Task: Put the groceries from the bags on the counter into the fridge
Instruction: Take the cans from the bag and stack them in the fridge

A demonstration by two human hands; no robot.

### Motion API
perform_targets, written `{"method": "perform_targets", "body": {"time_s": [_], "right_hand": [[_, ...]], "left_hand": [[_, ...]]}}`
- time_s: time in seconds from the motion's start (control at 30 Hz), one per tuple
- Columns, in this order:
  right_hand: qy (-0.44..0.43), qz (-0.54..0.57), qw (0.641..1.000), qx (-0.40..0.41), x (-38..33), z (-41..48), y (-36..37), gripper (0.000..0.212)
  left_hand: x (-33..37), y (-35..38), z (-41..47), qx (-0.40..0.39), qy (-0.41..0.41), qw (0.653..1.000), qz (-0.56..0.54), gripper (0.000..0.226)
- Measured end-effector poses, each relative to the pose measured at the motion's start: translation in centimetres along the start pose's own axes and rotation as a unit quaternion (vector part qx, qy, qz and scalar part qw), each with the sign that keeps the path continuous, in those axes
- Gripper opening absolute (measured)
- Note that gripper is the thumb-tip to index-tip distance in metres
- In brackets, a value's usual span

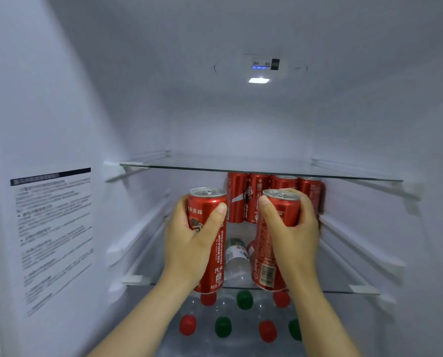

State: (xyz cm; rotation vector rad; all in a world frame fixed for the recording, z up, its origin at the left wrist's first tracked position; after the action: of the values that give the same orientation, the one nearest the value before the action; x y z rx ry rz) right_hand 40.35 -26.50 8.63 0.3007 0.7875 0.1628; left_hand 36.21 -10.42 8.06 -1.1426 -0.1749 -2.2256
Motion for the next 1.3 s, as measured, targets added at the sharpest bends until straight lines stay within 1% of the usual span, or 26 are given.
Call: {"method": "perform_targets", "body": {"time_s": [0.23, 0.37, 0.5, 0.57, 0.7, 0.8, 0.87, 0.97, 1.03, 1.13, 1.23, 1.3], "right_hand": [[-0.037, -0.02, 0.999, -0.009, 1.5, 1.2, -0.3, 0.034], [-0.037, -0.023, 0.999, -0.027, 2.7, 2.1, -0.2, 0.042], [-0.004, -0.075, 0.996, -0.05, 3.9, 3.4, -0.5, 0.046], [0.028, -0.116, 0.99, -0.078, 4.4, 3.8, -0.9, 0.052], [0.104, -0.191, 0.968, -0.125, 5.2, 3.1, -2.4, 0.05], [0.102, -0.265, 0.954, -0.098, 5.4, 2.0, -4.0, 0.06], [0.093, -0.289, 0.951, -0.061, 5.3, 1.3, -4.6, 0.056], [0.07, -0.327, 0.941, -0.044, 5.1, 0.9, -4.4, 0.046], [0.06, -0.362, 0.929, -0.046, 5.4, 1.4, -3.9, 0.038], [0.066, -0.395, 0.915, -0.054, 6.5, 2.6, -3.4, 0.031], [0.081, -0.427, 0.897, -0.079, 7.6, 3.9, -3.0, 0.021], [0.11, -0.409, 0.901, -0.098, 8.0, 4.6, -2.7, 0.016]], "left_hand": [[-1.7, 1.7, 1.9, -0.011, 0.028, 1.0, 0.003, 0.037], [-2.2, 2.6, 2.6, -0.008, 0.035, 0.999, -0.005, 0.04], [-2.5, 3.1, 3.2, -0.007, 0.038, 0.999, -0.002, 0.034], [-2.8, 3.3, 3.4, -0.008, 0.04, 0.999, -0.004, 0.039], [-3.0, 3.3, 3.4, -0.005, 0.049, 0.999, -0.012, 0.047], [-3.1, 3.3, 3.5, -0.004, 0.049, 0.999, -0.015, 0.043], [-3.1, 3.3, 3.5, -0.003, 0.05, 0.999, -0.015, 0.04], [-3.2, 3.3, 3.5, -0.002, 0.054, 0.998, -0.019, 0.046], [-3.2, 3.4, 3.6, -0.005, 0.055, 0.998, -0.022, 0.049], [-3.2, 3.4, 3.5, -0.011, 0.054, 0.998, -0.027, 0.048], [-3.0, 3.4, 3.4, -0.018, 0.047, 0.998, -0.023, 0.036], [-3.0, 3.4, 3.4, -0.02, 0.045, 0.999, -0.022, 0.033]]}}
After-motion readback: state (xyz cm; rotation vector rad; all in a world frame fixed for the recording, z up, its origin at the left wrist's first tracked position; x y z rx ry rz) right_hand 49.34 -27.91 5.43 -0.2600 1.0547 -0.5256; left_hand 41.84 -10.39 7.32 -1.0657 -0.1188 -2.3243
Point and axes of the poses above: each hand's wrist, its own z-axis towards the middle knuckle, its own y-axis out of the palm, x = y × z, the point moved 3 cm from there along z, towards the middle knuckle, and after that the axes turned 15 degrees about z, right-handed, at the moved point
